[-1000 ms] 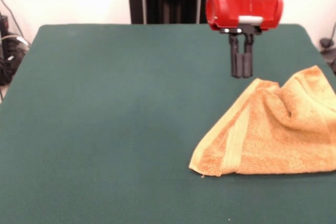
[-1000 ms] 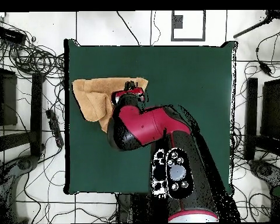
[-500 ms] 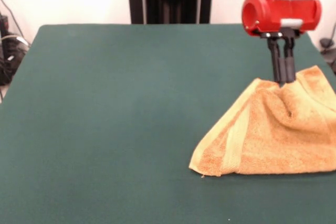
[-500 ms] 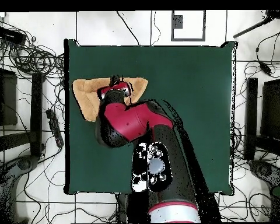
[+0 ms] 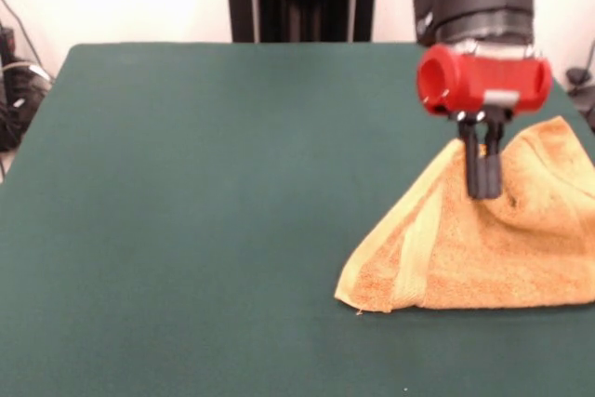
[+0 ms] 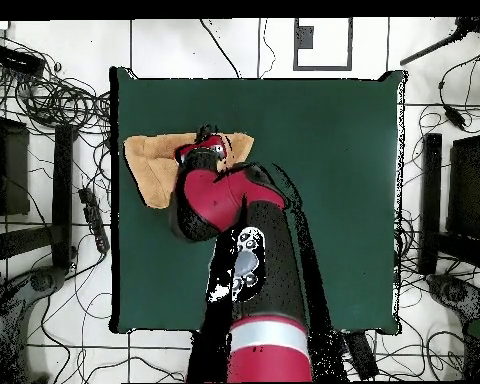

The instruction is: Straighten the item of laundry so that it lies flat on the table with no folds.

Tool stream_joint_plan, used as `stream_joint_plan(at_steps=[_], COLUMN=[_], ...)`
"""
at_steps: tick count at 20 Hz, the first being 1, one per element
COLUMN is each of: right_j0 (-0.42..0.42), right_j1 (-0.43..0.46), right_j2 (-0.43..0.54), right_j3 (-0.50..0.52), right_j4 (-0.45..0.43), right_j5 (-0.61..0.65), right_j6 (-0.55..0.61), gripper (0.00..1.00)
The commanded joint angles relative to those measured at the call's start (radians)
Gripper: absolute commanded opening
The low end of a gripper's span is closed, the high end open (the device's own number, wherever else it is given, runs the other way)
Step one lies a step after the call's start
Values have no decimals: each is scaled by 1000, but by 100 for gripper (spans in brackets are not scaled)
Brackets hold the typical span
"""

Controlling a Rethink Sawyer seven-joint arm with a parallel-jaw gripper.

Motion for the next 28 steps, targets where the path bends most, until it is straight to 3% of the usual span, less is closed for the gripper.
stream_joint_plan(at_steps=[1, 11, 13, 18, 23, 28], right_j0=[13, 6, -49, -115, -211, -344], right_j1=[118, 160, 186, 303, 378, 412], right_j2=[-50, -48, 27, 126, 277, 475], right_j3=[-72, -120, -123, -204, -260, -235], right_j4=[4, 18, 42, 33, 21, -67], right_j5=[58, 90, 116, -12, 85, 112], right_j6=[48, 43, 53, 88, 37, -40], gripper=[0, 0, 0, 0, 0, 0])
